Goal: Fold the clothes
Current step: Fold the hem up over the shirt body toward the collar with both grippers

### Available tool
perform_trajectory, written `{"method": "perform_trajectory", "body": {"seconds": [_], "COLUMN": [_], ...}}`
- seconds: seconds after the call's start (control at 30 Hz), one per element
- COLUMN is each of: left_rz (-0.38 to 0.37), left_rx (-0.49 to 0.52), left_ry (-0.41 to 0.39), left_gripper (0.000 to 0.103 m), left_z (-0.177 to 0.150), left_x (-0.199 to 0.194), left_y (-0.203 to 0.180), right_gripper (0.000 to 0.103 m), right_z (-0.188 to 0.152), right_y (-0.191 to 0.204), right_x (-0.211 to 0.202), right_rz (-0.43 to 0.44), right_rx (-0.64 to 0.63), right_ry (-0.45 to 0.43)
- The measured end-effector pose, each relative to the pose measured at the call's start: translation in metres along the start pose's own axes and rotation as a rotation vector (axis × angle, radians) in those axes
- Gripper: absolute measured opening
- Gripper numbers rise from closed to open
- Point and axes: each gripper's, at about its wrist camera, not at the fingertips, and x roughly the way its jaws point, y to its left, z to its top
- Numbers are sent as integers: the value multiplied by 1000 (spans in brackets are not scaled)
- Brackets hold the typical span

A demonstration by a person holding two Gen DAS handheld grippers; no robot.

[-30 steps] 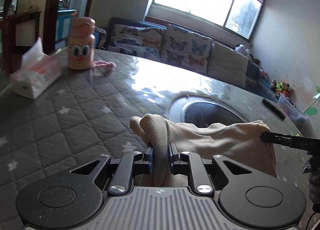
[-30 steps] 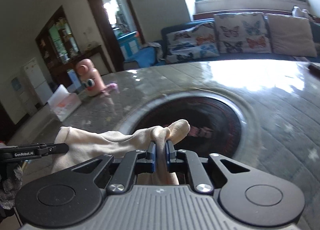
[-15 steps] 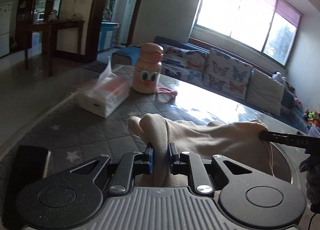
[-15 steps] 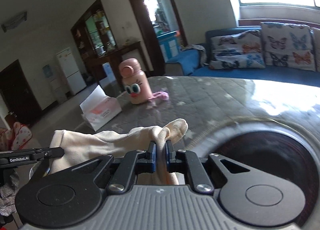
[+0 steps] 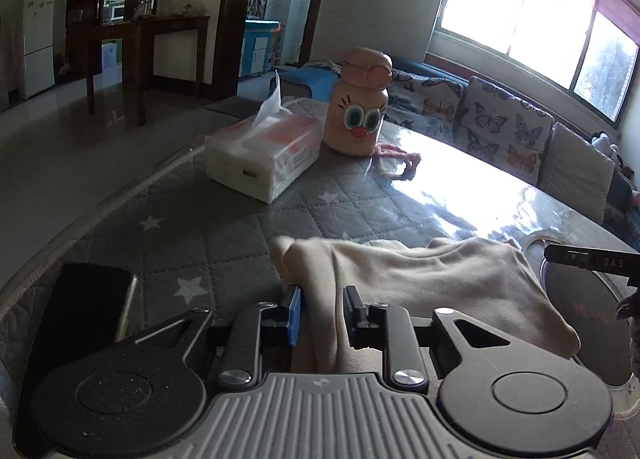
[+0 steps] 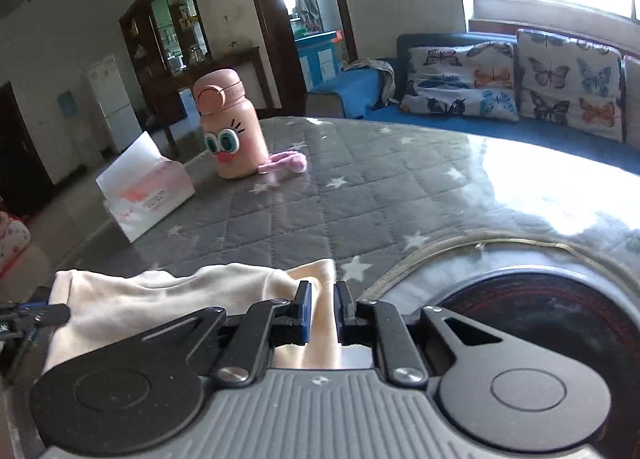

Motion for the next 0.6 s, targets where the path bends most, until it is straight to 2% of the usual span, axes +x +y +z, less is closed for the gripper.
{"method": "perform_trajectory", "body": {"seconds": [0.17,0.37,0.6], "left_rz": [-3,-23,2], "left_rx": [18,36,56], "left_ry": [-33,2,36], "left_gripper": [30,29,29], "left_z": [11,17,18], "left_x": [0,21,48], "left_y": [-4,-12,-15], "right_gripper": [12,12,13], "right_z": [7,11,12], "right_y": [10,30,46], "right_x": [3,29,58], "right_rz": [66,143,161], "right_rx": [-33,-68,-102], "right_ry": [3,39,68]}}
